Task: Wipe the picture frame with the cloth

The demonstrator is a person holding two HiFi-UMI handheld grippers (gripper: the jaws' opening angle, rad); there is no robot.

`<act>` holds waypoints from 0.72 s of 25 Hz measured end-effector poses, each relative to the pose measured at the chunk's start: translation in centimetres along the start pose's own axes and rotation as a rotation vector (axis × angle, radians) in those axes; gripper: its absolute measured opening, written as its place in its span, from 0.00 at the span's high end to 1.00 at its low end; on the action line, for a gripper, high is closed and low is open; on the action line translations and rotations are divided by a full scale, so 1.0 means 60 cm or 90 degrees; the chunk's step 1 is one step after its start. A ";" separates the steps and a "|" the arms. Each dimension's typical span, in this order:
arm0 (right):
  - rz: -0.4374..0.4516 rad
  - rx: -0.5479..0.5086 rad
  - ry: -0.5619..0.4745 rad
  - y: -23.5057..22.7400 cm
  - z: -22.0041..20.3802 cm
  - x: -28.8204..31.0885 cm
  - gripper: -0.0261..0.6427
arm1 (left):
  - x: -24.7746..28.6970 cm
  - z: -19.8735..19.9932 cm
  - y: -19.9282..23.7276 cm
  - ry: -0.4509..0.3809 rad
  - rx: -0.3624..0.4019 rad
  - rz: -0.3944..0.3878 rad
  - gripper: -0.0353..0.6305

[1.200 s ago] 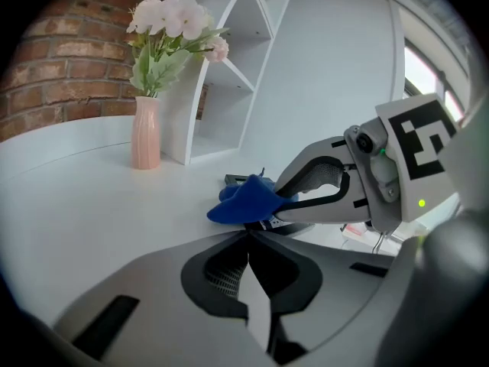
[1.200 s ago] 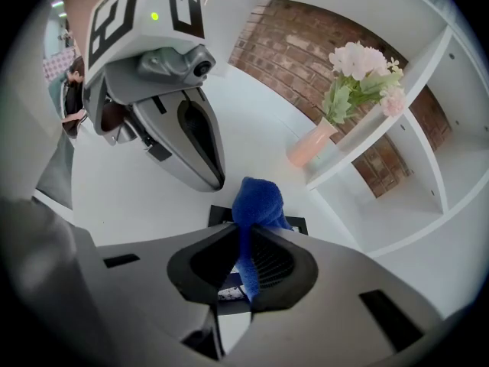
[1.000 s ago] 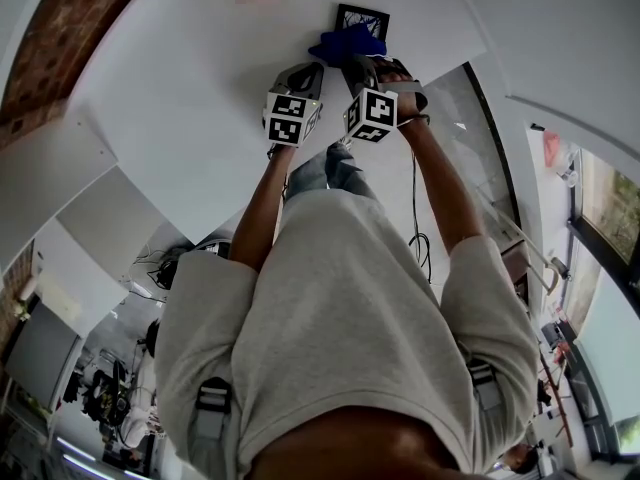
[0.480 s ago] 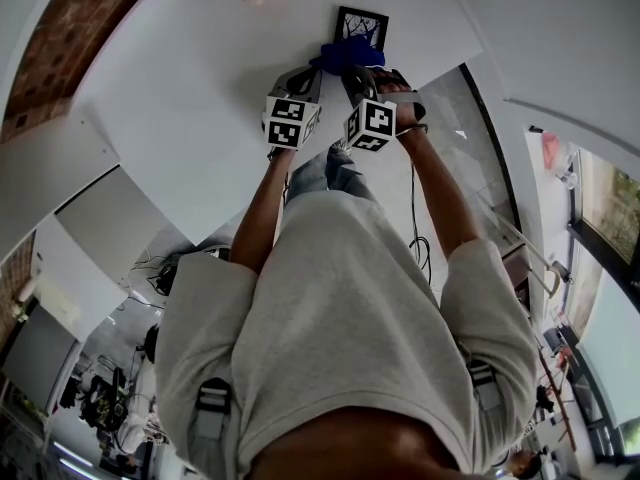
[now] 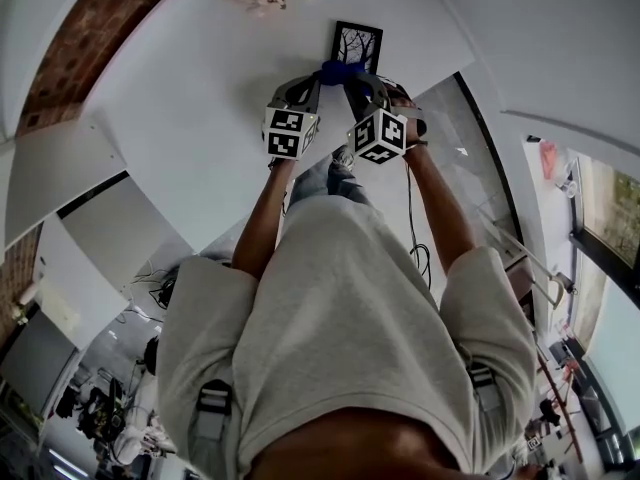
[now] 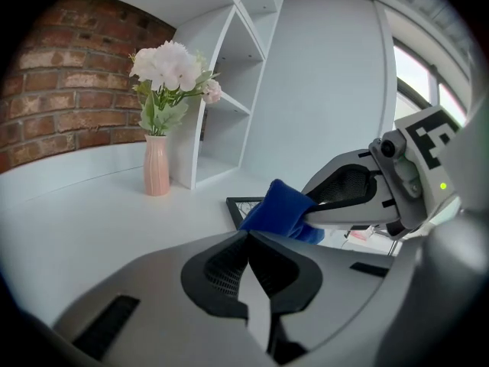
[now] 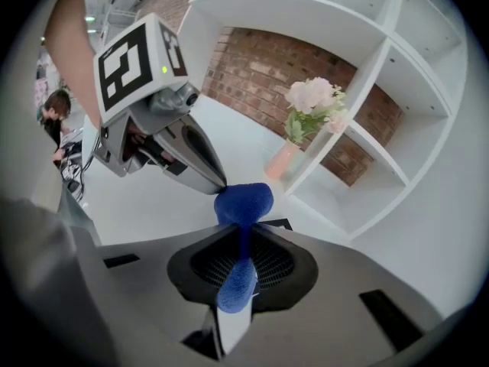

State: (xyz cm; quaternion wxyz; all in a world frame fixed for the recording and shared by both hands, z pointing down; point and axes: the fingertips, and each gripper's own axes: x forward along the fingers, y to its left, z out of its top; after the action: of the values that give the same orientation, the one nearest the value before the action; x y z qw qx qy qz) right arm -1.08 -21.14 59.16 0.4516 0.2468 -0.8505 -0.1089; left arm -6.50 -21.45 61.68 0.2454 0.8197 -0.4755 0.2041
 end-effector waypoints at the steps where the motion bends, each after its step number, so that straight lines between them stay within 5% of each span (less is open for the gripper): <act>1: -0.007 0.030 -0.009 -0.006 0.002 -0.008 0.87 | -0.002 0.004 -0.002 -0.003 0.002 0.001 0.92; 10: -0.055 0.319 -0.090 -0.045 -0.020 -0.087 0.87 | -0.035 0.034 -0.036 -0.033 0.008 0.009 0.92; 18: -0.130 0.429 -0.141 -0.100 -0.038 -0.159 0.87 | -0.048 0.083 -0.072 -0.073 0.024 0.002 0.92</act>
State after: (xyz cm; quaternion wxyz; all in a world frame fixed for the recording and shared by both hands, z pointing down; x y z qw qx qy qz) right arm 7.22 -21.25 51.18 0.2370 0.4520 -0.8533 0.1071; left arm -3.54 -20.64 55.17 0.2023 0.8339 -0.4859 0.1662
